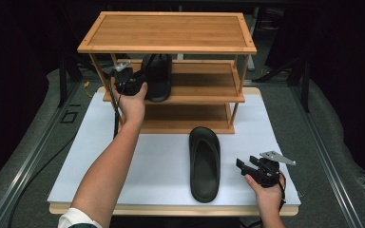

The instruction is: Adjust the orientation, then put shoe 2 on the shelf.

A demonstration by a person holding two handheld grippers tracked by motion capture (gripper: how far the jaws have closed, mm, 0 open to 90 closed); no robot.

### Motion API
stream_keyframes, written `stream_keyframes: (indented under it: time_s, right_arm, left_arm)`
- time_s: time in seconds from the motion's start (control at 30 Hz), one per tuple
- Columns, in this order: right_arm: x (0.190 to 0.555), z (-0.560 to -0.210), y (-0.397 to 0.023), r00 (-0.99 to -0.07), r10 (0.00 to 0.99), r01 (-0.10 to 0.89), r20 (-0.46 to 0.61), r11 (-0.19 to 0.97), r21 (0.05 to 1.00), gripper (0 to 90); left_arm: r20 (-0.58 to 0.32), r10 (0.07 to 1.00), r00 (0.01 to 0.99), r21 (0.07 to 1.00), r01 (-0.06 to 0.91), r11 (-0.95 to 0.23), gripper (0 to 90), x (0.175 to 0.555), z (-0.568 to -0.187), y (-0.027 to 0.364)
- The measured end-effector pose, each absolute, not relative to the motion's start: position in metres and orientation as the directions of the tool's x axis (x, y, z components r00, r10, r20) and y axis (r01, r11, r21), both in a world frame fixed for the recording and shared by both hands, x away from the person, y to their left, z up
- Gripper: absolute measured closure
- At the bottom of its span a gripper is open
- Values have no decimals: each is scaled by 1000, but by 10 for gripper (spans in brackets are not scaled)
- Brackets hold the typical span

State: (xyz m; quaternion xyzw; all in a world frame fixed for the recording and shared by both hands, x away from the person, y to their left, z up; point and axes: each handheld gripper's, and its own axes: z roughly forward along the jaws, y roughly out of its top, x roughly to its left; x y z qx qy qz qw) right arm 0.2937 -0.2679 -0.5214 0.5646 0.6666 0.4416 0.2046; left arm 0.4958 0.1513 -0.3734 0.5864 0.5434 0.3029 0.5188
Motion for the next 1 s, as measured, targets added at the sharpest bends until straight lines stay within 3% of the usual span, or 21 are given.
stream_keyframes:
  time_s: [0.23,0.27,0.43,0.63,1.0]
  right_arm:
    - [293,-521,-267,-280,936,568,216,-20,823,383]
    - [293,-520,-265,-279,945,555,171,14,832,383]
    - [292,-518,-260,-291,946,541,143,39,840,378]
    - [292,-518,-254,-305,944,536,129,58,842,375]
    - [293,-518,-243,-327,940,521,93,98,848,377]
  left_arm:
    - [-210,951,227,935,332,128,683,497,-374,153]
    - [-207,950,234,936,331,122,655,497,-376,154]
    - [-192,949,252,940,324,104,616,492,-379,154]
    - [-223,930,292,944,302,131,572,478,-381,160]
    - [-190,903,385,961,261,91,504,441,-370,181]
